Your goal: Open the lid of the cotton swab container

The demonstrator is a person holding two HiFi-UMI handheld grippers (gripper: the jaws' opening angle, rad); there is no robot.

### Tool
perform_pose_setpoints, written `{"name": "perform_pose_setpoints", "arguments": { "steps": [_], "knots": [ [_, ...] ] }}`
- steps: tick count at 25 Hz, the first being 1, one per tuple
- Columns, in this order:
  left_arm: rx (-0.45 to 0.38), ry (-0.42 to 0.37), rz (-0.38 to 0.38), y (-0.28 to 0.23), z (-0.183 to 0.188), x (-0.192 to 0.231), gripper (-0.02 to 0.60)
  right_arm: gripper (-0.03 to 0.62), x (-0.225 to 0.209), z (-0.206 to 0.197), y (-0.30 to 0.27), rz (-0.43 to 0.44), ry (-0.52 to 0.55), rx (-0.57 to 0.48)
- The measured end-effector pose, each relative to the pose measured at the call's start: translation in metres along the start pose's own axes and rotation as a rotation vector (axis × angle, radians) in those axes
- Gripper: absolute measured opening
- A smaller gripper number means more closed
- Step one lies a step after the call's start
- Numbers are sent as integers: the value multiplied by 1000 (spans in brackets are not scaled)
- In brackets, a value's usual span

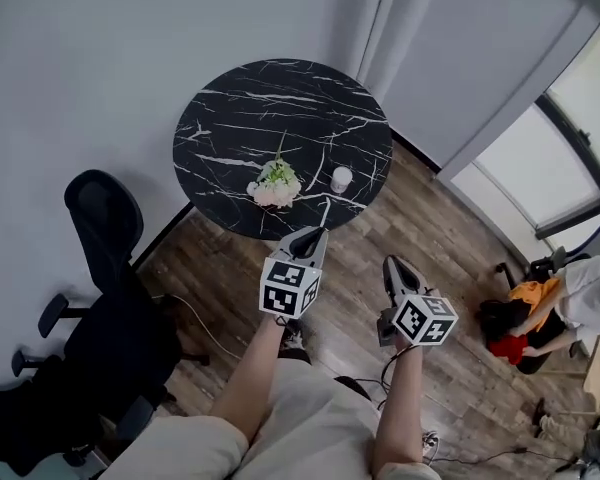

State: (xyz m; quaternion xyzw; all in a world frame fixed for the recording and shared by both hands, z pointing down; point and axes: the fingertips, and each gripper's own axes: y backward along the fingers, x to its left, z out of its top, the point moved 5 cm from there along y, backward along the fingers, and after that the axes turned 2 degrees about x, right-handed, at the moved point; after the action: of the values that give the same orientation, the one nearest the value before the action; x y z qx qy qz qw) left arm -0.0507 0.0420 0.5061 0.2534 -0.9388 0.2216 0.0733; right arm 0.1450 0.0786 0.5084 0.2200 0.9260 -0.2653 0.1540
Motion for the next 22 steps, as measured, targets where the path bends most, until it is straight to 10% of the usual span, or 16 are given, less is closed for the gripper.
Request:
{"name": "perform_pose_setpoints", "arguments": {
  "steps": [9,22],
  "knots": [
    [123,21,-53,-33,-10,18,21,35,-45,7,-36,-8,-56,39],
    [133,71,253,-114,41,85,21,35,-84,87,-191,254,156,144]
  ]
}}
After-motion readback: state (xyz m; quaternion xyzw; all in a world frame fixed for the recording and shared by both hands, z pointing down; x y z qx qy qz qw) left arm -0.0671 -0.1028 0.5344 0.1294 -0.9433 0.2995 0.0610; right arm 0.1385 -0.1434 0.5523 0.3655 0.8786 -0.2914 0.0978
